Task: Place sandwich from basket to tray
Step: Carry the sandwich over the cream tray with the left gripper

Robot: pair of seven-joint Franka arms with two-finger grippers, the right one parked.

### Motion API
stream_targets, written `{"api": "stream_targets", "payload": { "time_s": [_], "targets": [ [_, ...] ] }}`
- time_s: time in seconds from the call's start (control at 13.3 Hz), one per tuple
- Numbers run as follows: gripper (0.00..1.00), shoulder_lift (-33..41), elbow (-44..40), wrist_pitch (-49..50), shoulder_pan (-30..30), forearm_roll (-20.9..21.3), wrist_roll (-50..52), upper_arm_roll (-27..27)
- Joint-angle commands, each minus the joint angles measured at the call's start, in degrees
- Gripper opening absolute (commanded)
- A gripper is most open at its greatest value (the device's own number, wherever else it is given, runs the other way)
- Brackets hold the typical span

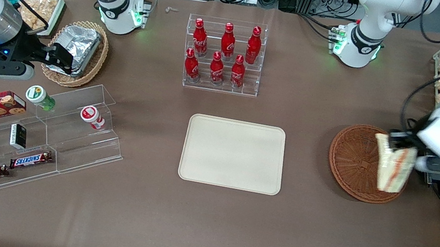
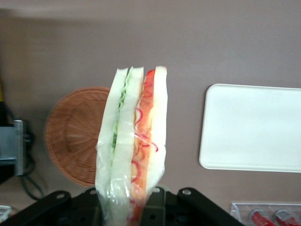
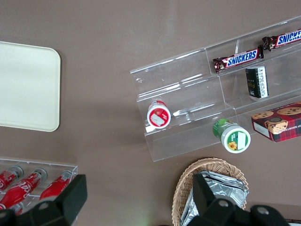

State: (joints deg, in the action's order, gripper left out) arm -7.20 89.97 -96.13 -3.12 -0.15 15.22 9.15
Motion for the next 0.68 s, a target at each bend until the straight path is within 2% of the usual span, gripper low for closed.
{"api": "stream_targets", "payload": {
  "time_s": [0.0, 0.3, 0.53, 0.6],
  "targets": [
    [0.00, -6.0, -2.3, -0.2, -1.5, 0.4, 8.8, 3.5],
    [0.00, -12.2, 2.0, -12.6, -8.0, 0.8, 18.4, 3.9],
    [0.00, -18.0, 3.2, -20.7, -13.3, 5.5, 20.1, 3.9],
    [0.00, -19.5, 3.5, -23.4, -14.7, 5.7, 21.2, 3.9]
  ]
}}
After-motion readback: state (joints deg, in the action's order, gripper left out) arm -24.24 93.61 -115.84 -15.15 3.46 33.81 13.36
